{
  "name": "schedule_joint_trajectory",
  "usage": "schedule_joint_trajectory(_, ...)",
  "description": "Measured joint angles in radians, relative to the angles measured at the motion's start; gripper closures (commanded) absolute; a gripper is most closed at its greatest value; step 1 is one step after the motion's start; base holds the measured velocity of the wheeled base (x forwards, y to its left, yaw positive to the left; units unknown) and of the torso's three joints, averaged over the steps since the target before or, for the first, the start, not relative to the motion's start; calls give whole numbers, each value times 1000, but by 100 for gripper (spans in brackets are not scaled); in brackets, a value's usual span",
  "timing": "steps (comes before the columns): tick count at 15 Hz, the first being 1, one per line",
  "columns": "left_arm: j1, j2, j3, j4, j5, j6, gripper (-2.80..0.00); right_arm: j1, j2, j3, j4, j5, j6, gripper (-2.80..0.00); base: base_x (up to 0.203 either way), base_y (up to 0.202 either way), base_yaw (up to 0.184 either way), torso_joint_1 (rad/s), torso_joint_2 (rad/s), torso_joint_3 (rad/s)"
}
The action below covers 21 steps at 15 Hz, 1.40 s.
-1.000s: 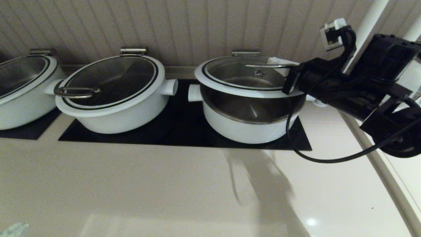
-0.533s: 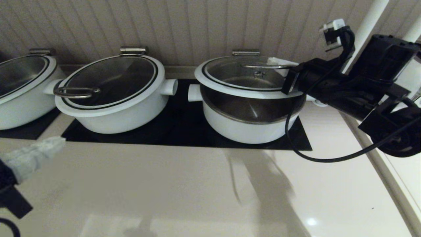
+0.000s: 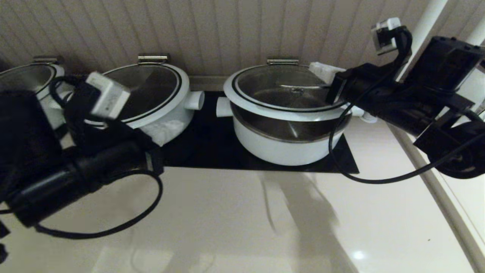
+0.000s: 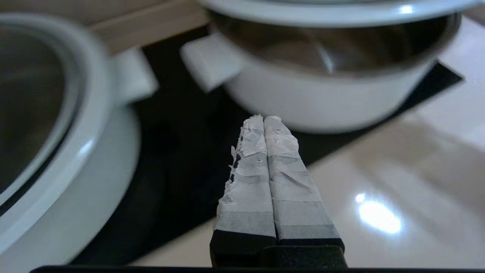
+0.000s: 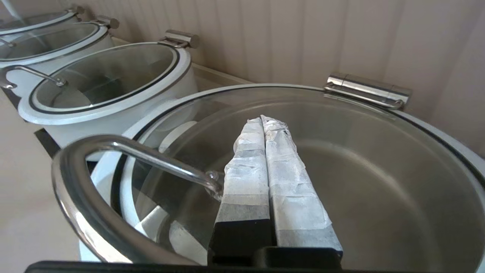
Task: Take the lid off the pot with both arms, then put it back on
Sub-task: Hold the pot lid with the left arm
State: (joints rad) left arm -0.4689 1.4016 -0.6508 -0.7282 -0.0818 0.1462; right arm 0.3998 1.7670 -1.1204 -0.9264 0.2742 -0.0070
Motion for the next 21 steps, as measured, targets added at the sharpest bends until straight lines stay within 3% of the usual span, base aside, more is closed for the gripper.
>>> schedule_joint_trajectory(3,-109,172,-112,-75,80,-16,0,0,0,0,3,0,0,0,0,0,0,0,0,0)
schedule_joint_trajectory(6,-170,276,-164,-92,105,-25,0,0,0,0,3,-1,1,0,0,0,0,0,0,0)
schedule_joint_trajectory(11,-182,379,-211,-196,160,-27,0,0,-4,1,4,-2,1,0,0,0,0,0,0,0)
schedule_joint_trajectory(21,-183,553,-503,-195,181,-46,0,0,-127,95,56,-1,2,0,0,0,0,0,0,0)
